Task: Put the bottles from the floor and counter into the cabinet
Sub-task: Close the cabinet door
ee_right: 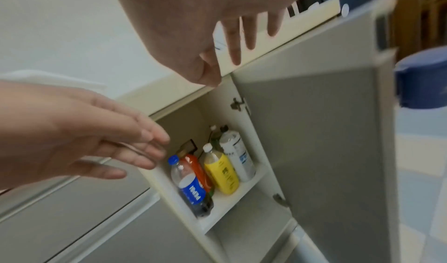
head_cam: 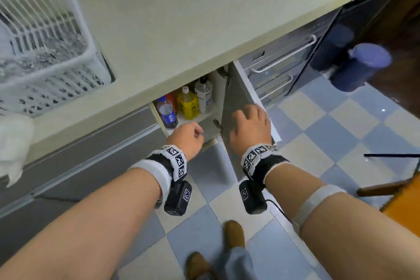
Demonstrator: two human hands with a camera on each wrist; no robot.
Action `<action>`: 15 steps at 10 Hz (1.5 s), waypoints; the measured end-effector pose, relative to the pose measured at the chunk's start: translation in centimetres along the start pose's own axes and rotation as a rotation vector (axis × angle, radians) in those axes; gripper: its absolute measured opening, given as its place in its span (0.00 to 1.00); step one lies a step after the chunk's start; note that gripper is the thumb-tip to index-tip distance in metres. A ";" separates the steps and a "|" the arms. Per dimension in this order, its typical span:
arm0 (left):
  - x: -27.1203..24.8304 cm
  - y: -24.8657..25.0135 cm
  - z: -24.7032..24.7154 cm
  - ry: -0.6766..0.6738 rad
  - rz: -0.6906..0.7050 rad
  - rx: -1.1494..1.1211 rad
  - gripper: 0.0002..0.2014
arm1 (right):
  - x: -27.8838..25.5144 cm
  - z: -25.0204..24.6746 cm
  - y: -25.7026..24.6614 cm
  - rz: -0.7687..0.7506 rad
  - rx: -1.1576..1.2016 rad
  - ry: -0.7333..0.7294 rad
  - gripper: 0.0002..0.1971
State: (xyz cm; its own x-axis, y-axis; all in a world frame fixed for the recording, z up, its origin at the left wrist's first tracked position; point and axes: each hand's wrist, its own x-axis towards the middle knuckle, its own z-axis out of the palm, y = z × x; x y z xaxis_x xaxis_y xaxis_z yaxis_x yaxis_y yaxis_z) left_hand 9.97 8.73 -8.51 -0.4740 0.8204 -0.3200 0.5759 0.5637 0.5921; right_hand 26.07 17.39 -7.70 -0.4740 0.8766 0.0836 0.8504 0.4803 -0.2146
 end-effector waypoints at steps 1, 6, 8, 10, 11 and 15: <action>-1.6 2.1 -2.1 0.010 0.057 0.164 0.07 | 0.4 -3.2 2.1 0.306 -0.043 -0.213 0.35; -5.4 0.5 -8.4 0.080 -0.145 0.315 0.12 | 2.9 -3.6 -2.2 0.515 0.517 -0.708 0.21; -5.3 -4.6 -12.2 0.121 -0.265 0.257 0.12 | 4.9 -1.9 -9.7 0.662 0.983 -0.810 0.03; -3.4 -9.4 -13.9 0.101 -0.327 0.192 0.10 | 8.6 2.4 -14.7 0.510 1.046 -0.839 0.08; -2.8 -10.8 -14.3 0.086 -0.342 0.150 0.12 | 10.2 2.5 -16.9 0.436 1.029 -0.866 0.09; -3.1 -8.6 -14.0 0.172 -0.373 0.065 0.13 | 12.1 -0.6 -17.0 0.505 1.093 -1.014 0.12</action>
